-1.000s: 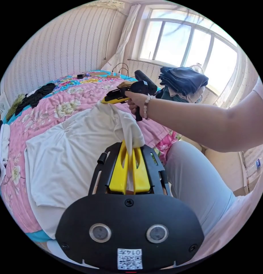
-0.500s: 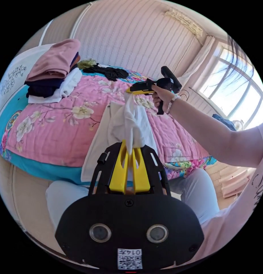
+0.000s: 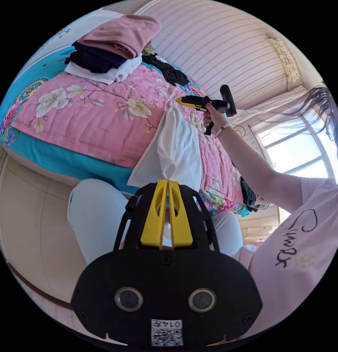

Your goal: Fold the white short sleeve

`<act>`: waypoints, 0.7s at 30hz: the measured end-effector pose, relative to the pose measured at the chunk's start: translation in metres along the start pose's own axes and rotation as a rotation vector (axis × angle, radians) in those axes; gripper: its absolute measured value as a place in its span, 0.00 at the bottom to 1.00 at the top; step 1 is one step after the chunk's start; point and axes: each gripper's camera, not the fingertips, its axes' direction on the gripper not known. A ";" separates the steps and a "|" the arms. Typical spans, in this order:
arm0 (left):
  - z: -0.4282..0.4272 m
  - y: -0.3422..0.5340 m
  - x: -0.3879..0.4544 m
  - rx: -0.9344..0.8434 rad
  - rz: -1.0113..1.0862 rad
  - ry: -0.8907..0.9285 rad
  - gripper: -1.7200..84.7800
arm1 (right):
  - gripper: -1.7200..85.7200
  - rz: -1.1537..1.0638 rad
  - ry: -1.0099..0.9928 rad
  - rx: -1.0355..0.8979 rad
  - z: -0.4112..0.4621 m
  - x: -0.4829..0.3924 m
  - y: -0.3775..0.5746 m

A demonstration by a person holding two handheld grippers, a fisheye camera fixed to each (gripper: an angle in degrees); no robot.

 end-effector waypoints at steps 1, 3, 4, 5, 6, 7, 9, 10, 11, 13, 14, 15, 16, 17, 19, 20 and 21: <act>-0.008 0.004 -0.001 0.020 0.018 -0.020 0.01 | 0.07 -0.012 0.012 0.002 -0.003 -0.003 -0.003; -0.017 0.012 -0.005 0.046 0.047 -0.063 0.01 | 0.09 -0.078 0.066 0.000 -0.013 -0.012 -0.012; -0.020 0.015 -0.009 0.036 0.033 -0.087 0.01 | 0.09 -0.094 0.081 -0.005 -0.015 -0.014 -0.014; -0.024 0.015 -0.012 0.026 0.030 -0.107 0.01 | 0.10 -0.121 0.120 -0.023 -0.017 -0.018 -0.019; -0.025 0.013 -0.012 0.026 0.040 -0.120 0.02 | 0.11 -0.143 0.152 -0.051 -0.018 -0.021 -0.023; -0.026 0.007 -0.010 0.018 0.090 -0.147 0.02 | 0.12 -0.155 0.164 -0.065 -0.018 -0.022 -0.026; -0.021 -0.009 -0.005 -0.021 0.170 -0.195 0.06 | 0.15 -0.192 0.204 -0.116 -0.014 -0.027 -0.034; -0.014 -0.022 -0.001 -0.041 0.214 -0.229 0.10 | 0.16 -0.196 0.212 -0.128 -0.012 -0.028 -0.036; -0.008 -0.035 0.003 -0.055 0.267 -0.237 0.11 | 0.17 -0.202 0.219 -0.157 -0.008 -0.030 -0.039; 0.004 -0.052 0.010 -0.090 0.354 -0.216 0.13 | 0.18 -0.210 0.213 -0.212 0.000 -0.033 -0.044; 0.013 -0.063 0.013 -0.126 0.399 -0.213 0.13 | 0.18 -0.204 0.191 -0.247 0.005 -0.035 -0.046; 0.018 -0.068 0.014 -0.137 0.420 -0.221 0.13 | 0.18 -0.208 0.181 -0.279 0.009 -0.038 -0.048; 0.030 -0.076 0.015 -0.175 0.462 -0.218 0.14 | 0.18 -0.215 0.191 -0.293 0.011 -0.040 -0.048; 0.043 -0.085 0.016 -0.226 0.490 -0.201 0.14 | 0.18 -0.228 0.225 -0.316 0.014 -0.043 -0.049; 0.063 -0.093 0.019 -0.276 0.546 -0.210 0.14 | 0.18 -0.235 0.250 -0.339 0.019 -0.046 -0.048; 0.070 -0.095 0.020 -0.299 0.553 -0.217 0.15 | 0.17 -0.237 0.253 -0.348 0.020 -0.048 -0.047; 0.085 -0.100 0.021 -0.359 0.542 -0.212 0.16 | 0.16 -0.239 0.247 -0.354 0.020 -0.050 -0.045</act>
